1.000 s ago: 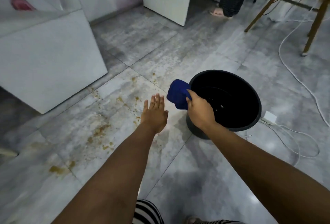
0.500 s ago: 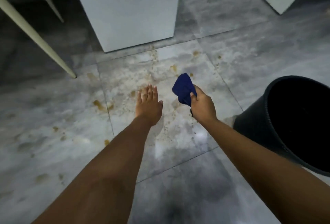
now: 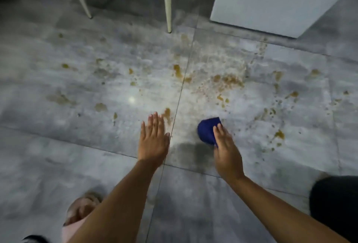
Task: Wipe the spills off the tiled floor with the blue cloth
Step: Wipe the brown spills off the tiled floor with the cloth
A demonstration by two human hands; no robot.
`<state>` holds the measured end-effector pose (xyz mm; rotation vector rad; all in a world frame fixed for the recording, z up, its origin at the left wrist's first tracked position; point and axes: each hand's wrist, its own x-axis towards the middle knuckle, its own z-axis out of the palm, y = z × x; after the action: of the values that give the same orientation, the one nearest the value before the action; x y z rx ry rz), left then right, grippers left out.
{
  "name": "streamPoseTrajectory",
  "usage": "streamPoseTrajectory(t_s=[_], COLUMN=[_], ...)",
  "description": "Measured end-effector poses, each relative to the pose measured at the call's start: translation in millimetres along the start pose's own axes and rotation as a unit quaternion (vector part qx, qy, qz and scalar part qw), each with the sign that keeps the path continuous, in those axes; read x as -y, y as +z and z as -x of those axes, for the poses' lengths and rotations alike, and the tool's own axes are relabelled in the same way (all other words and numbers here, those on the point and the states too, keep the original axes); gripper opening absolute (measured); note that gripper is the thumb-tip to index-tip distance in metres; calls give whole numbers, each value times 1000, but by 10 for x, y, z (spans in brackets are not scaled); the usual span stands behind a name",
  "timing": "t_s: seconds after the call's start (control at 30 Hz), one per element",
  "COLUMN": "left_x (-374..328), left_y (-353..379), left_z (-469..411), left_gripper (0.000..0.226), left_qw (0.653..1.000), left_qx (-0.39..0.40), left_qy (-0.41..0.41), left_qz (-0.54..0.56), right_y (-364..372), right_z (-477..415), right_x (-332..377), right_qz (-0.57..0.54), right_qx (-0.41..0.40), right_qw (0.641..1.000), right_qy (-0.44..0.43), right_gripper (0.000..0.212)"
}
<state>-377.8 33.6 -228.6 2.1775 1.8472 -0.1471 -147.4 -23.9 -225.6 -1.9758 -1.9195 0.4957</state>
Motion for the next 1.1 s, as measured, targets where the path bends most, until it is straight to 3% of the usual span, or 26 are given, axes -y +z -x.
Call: streamPoseTrajectory(t_s=[0.1, 0.17, 0.27, 0.37, 0.53, 0.67, 0.77, 0.93, 1.1], left_x=[73, 101, 55, 2, 15, 40, 50, 46, 31], left_y=[265, 438, 618, 739, 795, 819, 834, 828, 814], left_z=[287, 391, 404, 479, 478, 474, 471, 484, 483], left_gripper=[61, 58, 57, 61, 62, 61, 61, 64, 63], left_qw=[999, 998, 997, 998, 998, 997, 996, 996, 996], left_qx=[-22, -41, -40, -34, -44, -48, -53, -46, -57], left_qy=[-1, 24, 44, 32, 15, 15, 15, 9, 10], left_qz=[26, 33, 46, 48, 52, 62, 68, 74, 66], right_y=[384, 555, 683, 690, 628, 710, 841, 756, 636], right_z=[412, 406, -34, -366, 158, 686, 355, -304, 385], right_x=[81, 158, 197, 69, -79, 111, 322, 112, -75], right_qz=[84, 106, 117, 125, 100, 100, 106, 127, 131], right_qx=[157, 187, 158, 119, 92, 126, 119, 64, 72], right_qw=[979, 967, 967, 976, 989, 976, 973, 988, 988], right_qy=[-101, -135, -164, -130, -62, -146, -167, -63, -37], right_gripper=[52, 58, 51, 48, 49, 46, 46, 46, 49])
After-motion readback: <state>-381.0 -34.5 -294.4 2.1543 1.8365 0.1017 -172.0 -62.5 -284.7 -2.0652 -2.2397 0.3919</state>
